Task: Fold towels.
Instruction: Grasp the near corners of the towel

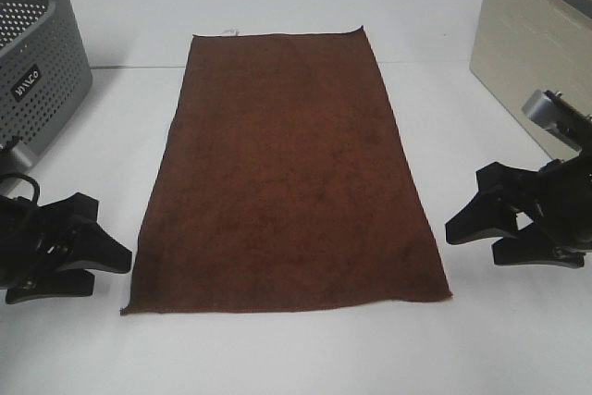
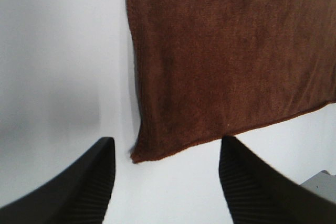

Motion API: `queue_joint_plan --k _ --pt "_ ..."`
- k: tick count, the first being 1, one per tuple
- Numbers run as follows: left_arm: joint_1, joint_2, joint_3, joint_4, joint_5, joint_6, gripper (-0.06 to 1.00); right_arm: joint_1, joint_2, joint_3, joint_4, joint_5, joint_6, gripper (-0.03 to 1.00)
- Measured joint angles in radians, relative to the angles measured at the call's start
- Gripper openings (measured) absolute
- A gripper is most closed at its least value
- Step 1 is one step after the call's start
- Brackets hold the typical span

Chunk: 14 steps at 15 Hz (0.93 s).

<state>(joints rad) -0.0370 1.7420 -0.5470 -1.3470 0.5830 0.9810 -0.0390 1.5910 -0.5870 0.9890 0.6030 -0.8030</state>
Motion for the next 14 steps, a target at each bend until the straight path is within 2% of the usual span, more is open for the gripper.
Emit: queue_joint_plan --k 2,4,7,10,12,13,14 --pt "-0.018 0.072 -0.032 -0.014 0.011 0.043 0.62 0.000 0.069 -0.018 0.064 0.000 -0.074 0.64" --pt "-0.054 0.127 -0.075 -0.016 0.012 0.053 0.66 0.000 0.127 -0.039 0.075 -0.001 -0.099 0.64" --pt "-0.117 0.184 -0.153 -0.032 0.020 0.054 0.66 0.010 0.211 -0.083 0.082 -0.005 -0.119 0.64" --pt "-0.153 0.222 -0.204 -0.040 0.037 0.054 0.66 0.111 0.281 -0.116 0.096 0.001 -0.124 0.63" --pt "-0.178 0.238 -0.229 -0.035 0.032 0.054 0.57 0.158 0.311 -0.136 0.143 0.005 -0.116 0.56" --pt "-0.181 0.246 -0.235 -0.028 0.022 0.054 0.46 0.158 0.316 -0.138 0.160 -0.008 -0.115 0.49" --pt "-0.181 0.248 -0.236 -0.026 0.011 0.054 0.29 0.158 0.319 -0.138 0.169 -0.032 -0.115 0.38"
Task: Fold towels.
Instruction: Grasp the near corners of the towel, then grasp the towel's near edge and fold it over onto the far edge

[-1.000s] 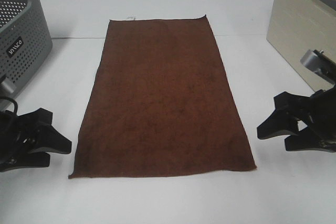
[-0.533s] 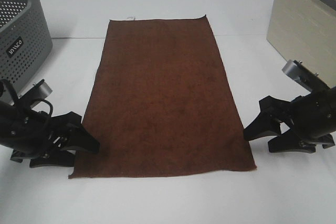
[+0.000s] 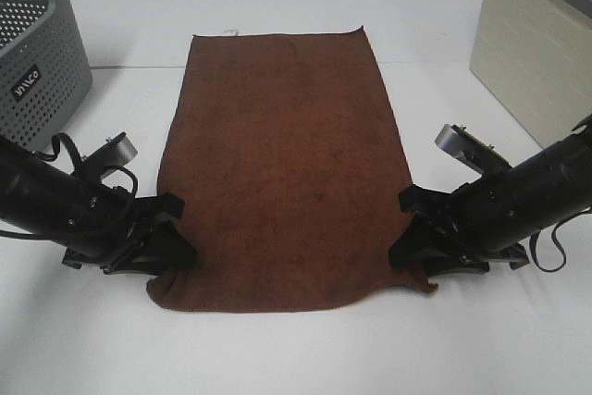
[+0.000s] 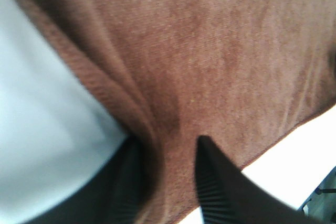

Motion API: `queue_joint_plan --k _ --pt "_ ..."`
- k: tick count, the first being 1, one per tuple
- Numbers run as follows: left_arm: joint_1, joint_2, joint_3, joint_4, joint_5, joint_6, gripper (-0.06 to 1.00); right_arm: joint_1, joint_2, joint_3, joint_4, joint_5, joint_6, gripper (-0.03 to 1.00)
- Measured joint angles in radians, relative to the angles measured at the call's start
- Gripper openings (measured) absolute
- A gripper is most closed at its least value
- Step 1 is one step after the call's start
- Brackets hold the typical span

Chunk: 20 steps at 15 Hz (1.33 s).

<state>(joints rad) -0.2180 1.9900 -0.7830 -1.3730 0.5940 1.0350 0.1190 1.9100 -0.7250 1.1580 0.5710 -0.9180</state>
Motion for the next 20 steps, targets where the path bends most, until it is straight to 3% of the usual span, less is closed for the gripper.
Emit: queue_joint_plan --k 2,3,7,9,10,12,17,20 --pt "0.000 0.001 0.000 0.006 -0.002 0.000 0.03 0.000 0.004 0.000 0.002 -0.034 0.021 0.12" --pt "0.000 0.001 0.000 0.007 0.001 0.000 0.01 0.000 0.004 0.000 0.002 -0.038 0.039 0.01" --pt "0.000 -0.044 0.000 0.051 0.051 -0.016 0.01 0.000 -0.054 0.001 -0.049 -0.019 0.126 0.00" --pt "0.000 -0.117 0.001 0.132 0.056 -0.087 0.01 0.000 -0.124 0.000 -0.153 0.031 0.239 0.00" --pt "0.000 -0.180 0.014 0.220 0.058 -0.157 0.01 0.000 -0.177 0.006 -0.225 0.067 0.313 0.00" --pt "0.000 -0.262 0.074 0.289 0.060 -0.221 0.01 0.000 -0.266 0.068 -0.260 0.081 0.363 0.00" --pt "0.000 -0.458 0.297 0.306 0.104 -0.264 0.01 0.000 -0.486 0.312 -0.267 0.136 0.389 0.00" --pt "0.000 -0.573 0.419 0.306 0.109 -0.312 0.01 0.000 -0.590 0.374 -0.267 0.150 0.391 0.00"
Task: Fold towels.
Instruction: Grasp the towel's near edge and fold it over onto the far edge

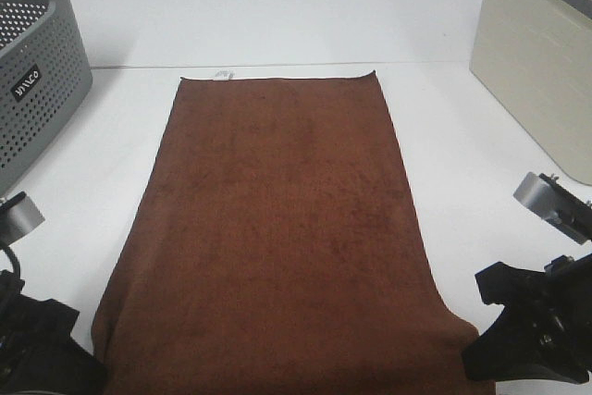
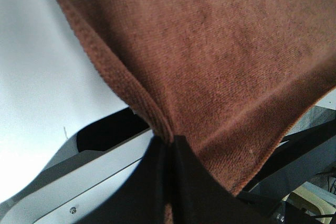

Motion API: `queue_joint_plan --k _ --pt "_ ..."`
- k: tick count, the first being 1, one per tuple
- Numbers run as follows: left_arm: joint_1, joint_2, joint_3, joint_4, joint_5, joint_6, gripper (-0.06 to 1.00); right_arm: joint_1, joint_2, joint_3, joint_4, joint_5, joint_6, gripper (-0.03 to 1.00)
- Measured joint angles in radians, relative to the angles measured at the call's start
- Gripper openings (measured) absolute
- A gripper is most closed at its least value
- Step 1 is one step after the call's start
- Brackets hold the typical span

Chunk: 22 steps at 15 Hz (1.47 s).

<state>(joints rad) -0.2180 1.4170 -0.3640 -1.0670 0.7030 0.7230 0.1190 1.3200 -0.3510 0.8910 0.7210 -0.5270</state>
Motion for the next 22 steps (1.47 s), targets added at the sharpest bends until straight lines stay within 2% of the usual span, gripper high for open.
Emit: queue_joint_plan --k 5,7,9,13,16,19,22 --pt "0.000 -0.003 -0.072 0.013 0.000 -0.088 0.01 0.000 0.000 -0.050 0.000 0.000 0.005 0.00" --pt "0.000 0.063 -0.222 0.086 -0.003 -0.155 0.01 0.000 0.069 -0.175 -0.011 0.000 0.024 0.00" --pt "0.000 0.199 -0.439 0.191 0.003 -0.249 0.01 0.000 0.203 -0.384 -0.056 0.023 0.056 0.00" --pt "0.000 0.445 -0.848 0.348 0.102 -0.397 0.01 0.000 0.464 -0.750 -0.150 0.059 0.133 0.00" --pt "0.000 0.593 -1.127 0.481 0.132 -0.519 0.01 0.000 0.642 -1.020 -0.210 0.093 0.197 0.00" --pt "0.000 0.714 -1.334 0.538 0.114 -0.557 0.01 0.000 0.814 -1.326 -0.261 0.138 0.247 0.00" --pt "0.000 0.799 -1.443 0.561 -0.013 -0.544 0.01 0.000 0.962 -1.621 -0.326 0.175 0.304 0.00"
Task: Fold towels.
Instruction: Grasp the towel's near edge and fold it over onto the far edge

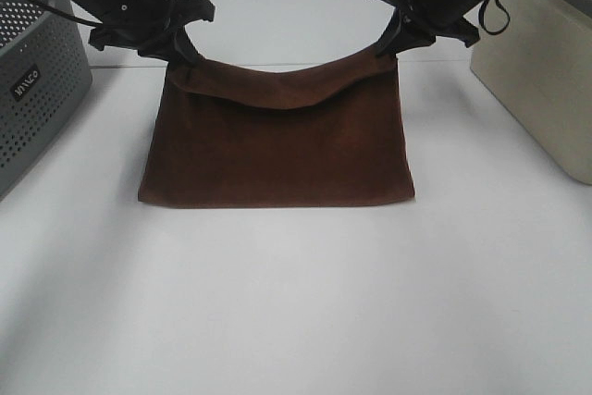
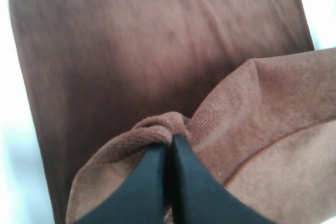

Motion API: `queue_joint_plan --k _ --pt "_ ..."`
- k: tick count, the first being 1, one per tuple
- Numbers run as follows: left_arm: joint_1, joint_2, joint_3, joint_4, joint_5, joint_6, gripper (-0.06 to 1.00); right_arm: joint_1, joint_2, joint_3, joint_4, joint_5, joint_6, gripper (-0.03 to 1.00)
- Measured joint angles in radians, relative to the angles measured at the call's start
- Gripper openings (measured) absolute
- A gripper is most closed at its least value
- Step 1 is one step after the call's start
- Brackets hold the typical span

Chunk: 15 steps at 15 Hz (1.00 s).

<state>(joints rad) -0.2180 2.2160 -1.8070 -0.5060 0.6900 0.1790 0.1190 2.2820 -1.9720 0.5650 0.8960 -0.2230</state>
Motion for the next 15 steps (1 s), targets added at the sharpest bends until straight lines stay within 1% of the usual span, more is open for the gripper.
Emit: queue_joint_plan --k 1,3,4,6,8,11,12,13,14,15 --pt "0.000 0.028 -0.014 0.009 -0.098 0.028 0.01 0.000 0.071 -0.118 -0.022 0.008 0.013 0.00" --pt "0.000 0.062 -0.016 0.014 -0.247 0.077 0.01 0.000 0.144 -0.229 -0.029 0.015 0.028 0.00" --pt "0.000 0.084 -0.018 0.014 -0.322 0.088 0.01 0.000 0.174 -0.253 -0.030 0.008 0.028 0.00" --pt "0.000 0.128 -0.020 0.014 -0.432 0.094 0.01 0.000 0.216 -0.263 -0.032 -0.040 0.029 0.00" --pt "0.000 0.169 -0.020 0.014 -0.485 0.097 0.01 0.000 0.245 -0.264 -0.027 -0.076 0.013 0.00" --pt "0.000 0.201 -0.020 0.014 -0.508 0.097 0.02 0.000 0.266 -0.264 -0.008 -0.096 0.002 0.00" --pt "0.000 0.203 -0.020 0.014 -0.510 0.097 0.05 0.000 0.266 -0.264 -0.003 -0.106 0.002 0.01" --pt "0.000 0.204 -0.020 0.014 -0.512 0.097 0.12 0.000 0.266 -0.264 -0.002 -0.110 0.002 0.07" --pt "0.000 0.204 -0.020 0.014 -0.526 0.097 0.25 0.000 0.266 -0.264 -0.002 -0.110 0.002 0.17" --pt "0.000 0.204 -0.020 0.014 -0.535 0.097 0.41 0.000 0.266 -0.264 -0.002 -0.110 0.002 0.32"
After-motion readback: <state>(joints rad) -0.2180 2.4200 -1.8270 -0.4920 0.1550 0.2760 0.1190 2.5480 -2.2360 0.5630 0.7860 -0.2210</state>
